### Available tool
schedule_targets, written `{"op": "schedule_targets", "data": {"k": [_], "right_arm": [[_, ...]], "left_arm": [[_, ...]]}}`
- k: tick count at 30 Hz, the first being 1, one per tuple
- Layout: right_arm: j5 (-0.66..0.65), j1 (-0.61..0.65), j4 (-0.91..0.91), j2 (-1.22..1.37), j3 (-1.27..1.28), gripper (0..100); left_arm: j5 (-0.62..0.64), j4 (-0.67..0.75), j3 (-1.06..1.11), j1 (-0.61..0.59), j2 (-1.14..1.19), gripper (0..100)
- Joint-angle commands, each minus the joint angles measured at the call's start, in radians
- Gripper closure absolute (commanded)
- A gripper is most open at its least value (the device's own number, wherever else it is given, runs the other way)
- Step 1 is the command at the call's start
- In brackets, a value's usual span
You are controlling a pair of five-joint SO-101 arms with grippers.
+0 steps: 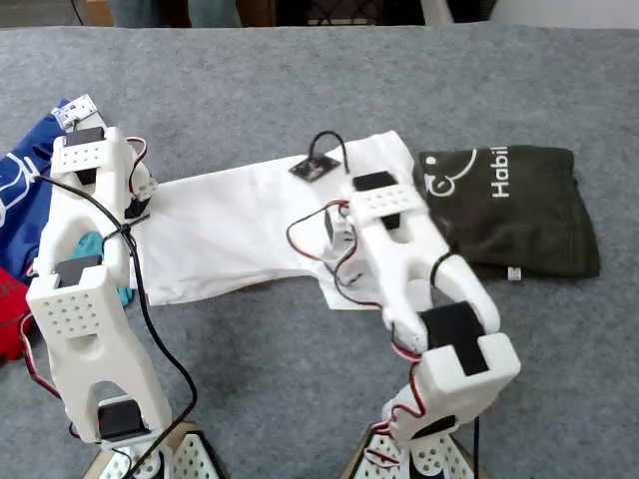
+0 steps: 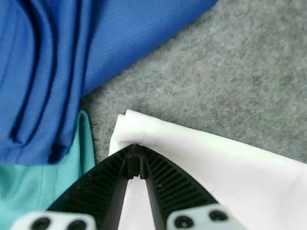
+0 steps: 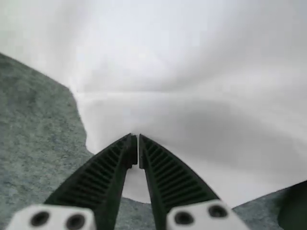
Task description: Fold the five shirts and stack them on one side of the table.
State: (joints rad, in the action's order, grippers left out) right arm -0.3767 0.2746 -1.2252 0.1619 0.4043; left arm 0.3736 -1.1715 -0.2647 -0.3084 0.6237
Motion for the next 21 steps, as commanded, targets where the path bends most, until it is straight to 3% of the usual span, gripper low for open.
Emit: {"op": "schedule_targets", "data": {"k": [1, 6, 10, 15, 21], "right_arm": [[0.005, 0.041, -0.021, -0.045, 0.038, 98.4], [0.006, 0.071, 0.11, -0.11, 0.205, 98.4], [0.0, 0.009, 0.152, -0.116, 0.203, 98.4], [-0.034, -0.152, -0.106, -0.229, -0.156, 98.3], [-0.057, -0.207, -0.057, -0.131, -0.533, 98.3]], "left_arm": [[0.009, 0.038, -0.031, -0.024, 0.0, 97], [0.009, 0.038, -0.031, -0.025, 0.0, 97], [0.008, 0.037, -0.039, -0.028, 0.0, 97], [-0.034, -0.054, -0.147, -0.064, -0.041, 97], [-0.069, -0.315, -0.394, -0.058, -0.057, 97]]}}
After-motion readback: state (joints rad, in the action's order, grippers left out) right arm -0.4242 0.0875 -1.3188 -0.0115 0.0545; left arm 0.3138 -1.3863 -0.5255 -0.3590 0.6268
